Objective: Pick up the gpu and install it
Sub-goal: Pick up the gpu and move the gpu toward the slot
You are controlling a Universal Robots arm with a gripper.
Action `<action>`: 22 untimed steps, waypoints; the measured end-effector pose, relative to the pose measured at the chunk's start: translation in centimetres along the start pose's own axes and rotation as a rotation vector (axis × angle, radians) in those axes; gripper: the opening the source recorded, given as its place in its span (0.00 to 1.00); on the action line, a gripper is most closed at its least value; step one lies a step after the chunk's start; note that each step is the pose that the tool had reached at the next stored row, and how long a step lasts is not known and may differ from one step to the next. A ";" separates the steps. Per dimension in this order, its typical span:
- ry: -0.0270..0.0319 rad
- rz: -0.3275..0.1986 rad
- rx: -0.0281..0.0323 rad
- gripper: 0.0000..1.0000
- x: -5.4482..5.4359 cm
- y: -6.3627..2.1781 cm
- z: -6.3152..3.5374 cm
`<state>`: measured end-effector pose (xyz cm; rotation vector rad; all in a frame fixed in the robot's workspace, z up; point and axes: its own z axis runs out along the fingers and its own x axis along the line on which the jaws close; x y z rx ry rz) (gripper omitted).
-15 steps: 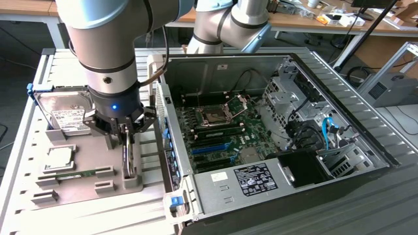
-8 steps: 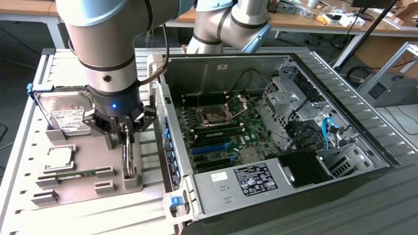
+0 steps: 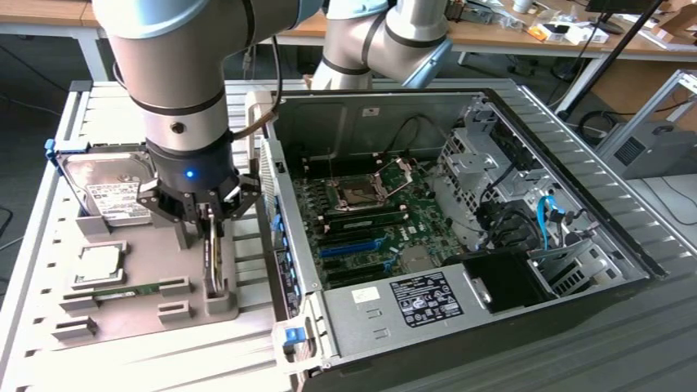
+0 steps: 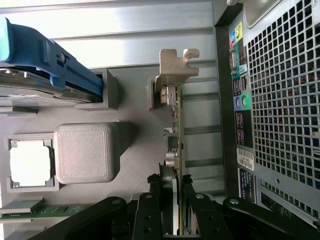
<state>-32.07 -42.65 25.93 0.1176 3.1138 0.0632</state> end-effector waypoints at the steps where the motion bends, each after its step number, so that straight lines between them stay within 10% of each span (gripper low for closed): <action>1: 0.0000 0.000 0.0000 0.27 0.0 0.00 -0.05; 22: 0.0001 0.000 -0.0001 0.27 0.0 0.05 -1.07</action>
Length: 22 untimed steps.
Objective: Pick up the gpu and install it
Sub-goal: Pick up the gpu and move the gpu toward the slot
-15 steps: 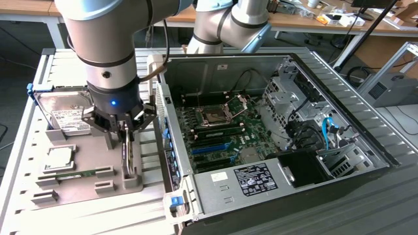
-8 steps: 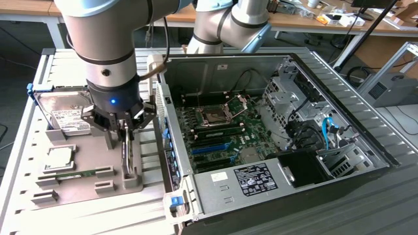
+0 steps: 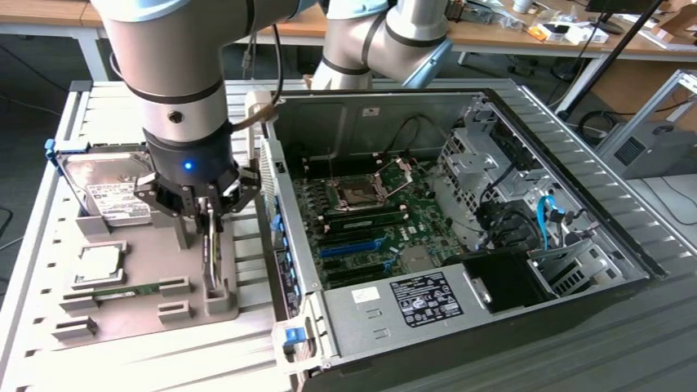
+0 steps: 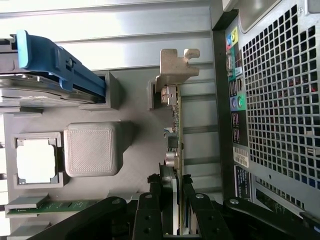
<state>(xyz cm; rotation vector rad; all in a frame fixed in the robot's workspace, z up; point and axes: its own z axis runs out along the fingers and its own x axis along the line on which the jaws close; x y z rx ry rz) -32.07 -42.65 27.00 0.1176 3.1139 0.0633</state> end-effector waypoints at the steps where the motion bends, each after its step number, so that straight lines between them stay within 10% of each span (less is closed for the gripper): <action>1: -0.0001 0.000 0.0000 0.27 0.0 0.00 -0.06; 22: -0.0001 0.000 0.0001 0.27 0.0 0.05 -1.17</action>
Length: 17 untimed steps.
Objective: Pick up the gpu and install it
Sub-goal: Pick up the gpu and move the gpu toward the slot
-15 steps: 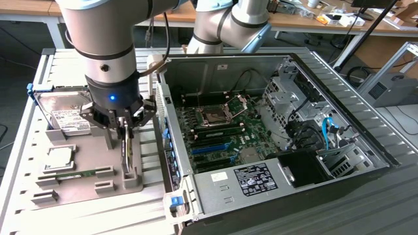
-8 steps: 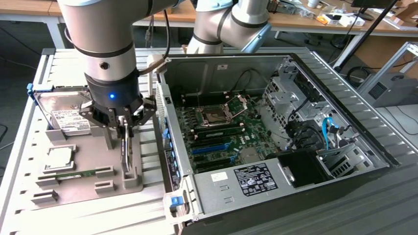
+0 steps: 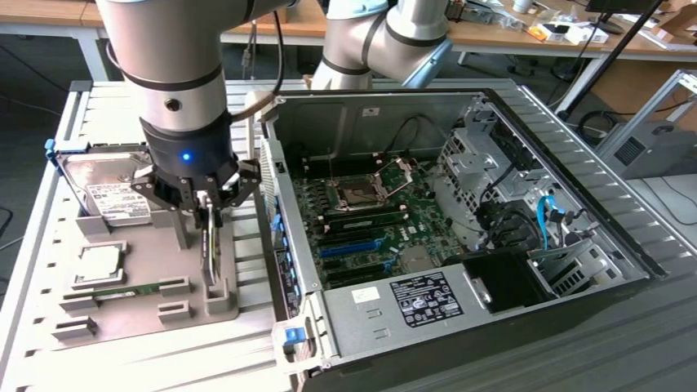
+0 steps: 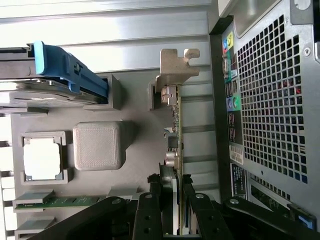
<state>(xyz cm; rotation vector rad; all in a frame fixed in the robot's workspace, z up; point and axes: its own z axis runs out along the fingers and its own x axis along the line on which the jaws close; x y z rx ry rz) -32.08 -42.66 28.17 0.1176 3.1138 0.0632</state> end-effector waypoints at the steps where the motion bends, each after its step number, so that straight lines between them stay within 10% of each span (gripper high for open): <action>1: -0.0001 0.000 -0.0001 0.27 0.0 0.00 -0.03; 17: -0.0001 0.000 0.0000 0.27 0.0 0.02 -0.57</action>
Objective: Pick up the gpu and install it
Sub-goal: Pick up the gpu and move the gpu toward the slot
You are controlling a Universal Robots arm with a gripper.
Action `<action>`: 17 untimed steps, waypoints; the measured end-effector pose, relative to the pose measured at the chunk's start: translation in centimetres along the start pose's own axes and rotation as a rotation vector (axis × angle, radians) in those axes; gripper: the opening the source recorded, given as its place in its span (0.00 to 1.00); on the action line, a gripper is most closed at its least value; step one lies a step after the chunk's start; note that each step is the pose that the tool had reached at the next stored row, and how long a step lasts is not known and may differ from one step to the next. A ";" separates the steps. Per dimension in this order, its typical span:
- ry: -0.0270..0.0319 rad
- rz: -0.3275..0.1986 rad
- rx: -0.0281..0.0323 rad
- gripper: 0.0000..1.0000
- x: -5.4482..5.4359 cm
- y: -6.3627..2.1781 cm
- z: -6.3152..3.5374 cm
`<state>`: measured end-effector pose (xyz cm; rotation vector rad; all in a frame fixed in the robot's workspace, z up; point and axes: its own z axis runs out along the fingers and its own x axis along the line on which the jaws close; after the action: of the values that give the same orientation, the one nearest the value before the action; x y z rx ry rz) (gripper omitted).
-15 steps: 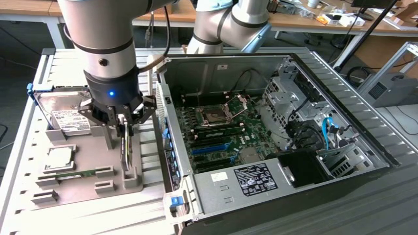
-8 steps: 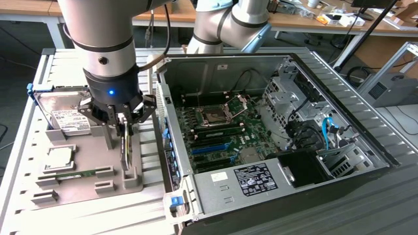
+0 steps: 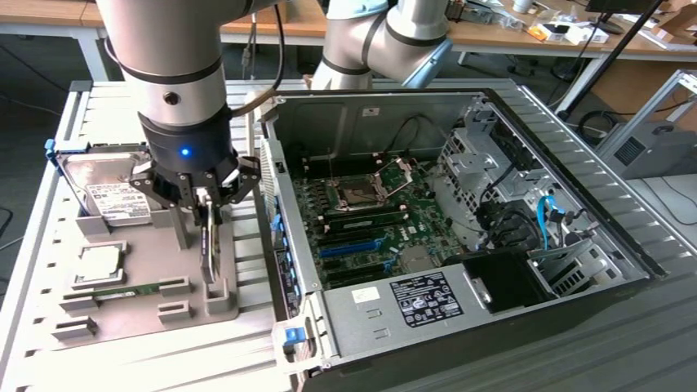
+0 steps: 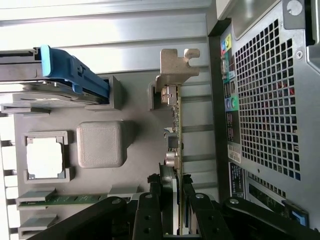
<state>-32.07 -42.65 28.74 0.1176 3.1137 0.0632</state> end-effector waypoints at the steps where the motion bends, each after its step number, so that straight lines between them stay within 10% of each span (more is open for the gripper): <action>1: 0.0001 0.000 0.0000 0.27 0.0 0.00 -0.03; 17: 0.0001 0.000 0.0000 0.27 0.0 0.02 -0.38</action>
<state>-32.07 -42.65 29.12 0.1176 3.1137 0.0633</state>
